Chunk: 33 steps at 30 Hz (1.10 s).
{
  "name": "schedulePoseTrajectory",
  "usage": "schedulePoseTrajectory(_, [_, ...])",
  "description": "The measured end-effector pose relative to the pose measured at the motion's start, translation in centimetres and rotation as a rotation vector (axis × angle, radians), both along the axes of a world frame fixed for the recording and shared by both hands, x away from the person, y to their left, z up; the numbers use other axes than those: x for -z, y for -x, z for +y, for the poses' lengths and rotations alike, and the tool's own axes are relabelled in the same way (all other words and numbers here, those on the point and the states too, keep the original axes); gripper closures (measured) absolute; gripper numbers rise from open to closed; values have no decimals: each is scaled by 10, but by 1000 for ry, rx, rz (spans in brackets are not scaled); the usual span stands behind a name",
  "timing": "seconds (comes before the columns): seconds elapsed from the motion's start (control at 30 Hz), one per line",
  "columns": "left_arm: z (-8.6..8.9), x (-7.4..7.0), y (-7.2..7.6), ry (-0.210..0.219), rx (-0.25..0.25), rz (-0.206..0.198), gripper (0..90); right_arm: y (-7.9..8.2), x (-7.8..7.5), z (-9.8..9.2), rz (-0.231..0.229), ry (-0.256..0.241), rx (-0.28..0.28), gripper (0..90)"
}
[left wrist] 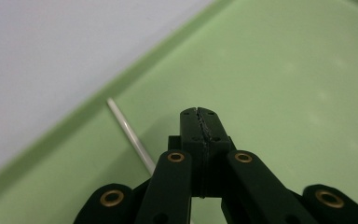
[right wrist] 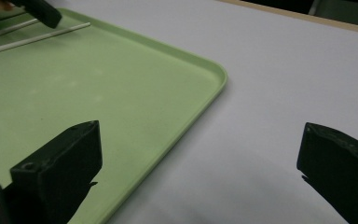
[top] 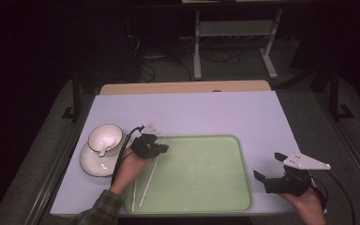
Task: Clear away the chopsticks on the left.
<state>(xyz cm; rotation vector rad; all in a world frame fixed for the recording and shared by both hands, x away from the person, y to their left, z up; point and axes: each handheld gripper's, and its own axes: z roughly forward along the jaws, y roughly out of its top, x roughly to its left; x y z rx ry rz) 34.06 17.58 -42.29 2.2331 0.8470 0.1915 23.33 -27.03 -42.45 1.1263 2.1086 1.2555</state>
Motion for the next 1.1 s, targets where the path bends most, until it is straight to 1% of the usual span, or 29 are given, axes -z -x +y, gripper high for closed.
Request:
schedulePoseTrajectory(0.03, [2, 1, 6, -8, 5, -2, 900, 0, 0, 0, -1, 1, 0, 0])
schedulePoseTrajectory(0.1, [6, 4, 14, -7, 16, 6, 900, 0, 0, 0, -2, 4, -2, 0])
schedulePoseTrajectory(0.17, [10, 7, 23, -17, 20, 10, 900, 1, 0, 0, -3, 3, -1, 0])
schedulePoseTrajectory(0.23, [12, 9, 27, -25, 25, 16, 900, 1, 0, 0, -3, 5, 1, 0])
schedulePoseTrajectory(0.33, [16, 11, 34, -20, 24, 26, 900, 1, 0, 0, -3, 7, 1, 0])
schedulePoseTrajectory(0.5, [21, 13, 40, -25, 23, 34, 900, 1, 0, 0, -4, 6, 4, 0])
schedulePoseTrajectory(0.63, [24, 14, 45, -19, 21, 44, 900, 1, 0, -1, -2, 6, 8, 0])
schedulePoseTrajectory(0.7, [25, 15, 48, -25, 22, 48, 900, 1, 0, -1, -2, 6, 8, 0])
schedulePoseTrajectory(1.1, [40, 15, 58, -14, -5, 57, 900, 1, 1, -1, 0, 9, 9, 0])
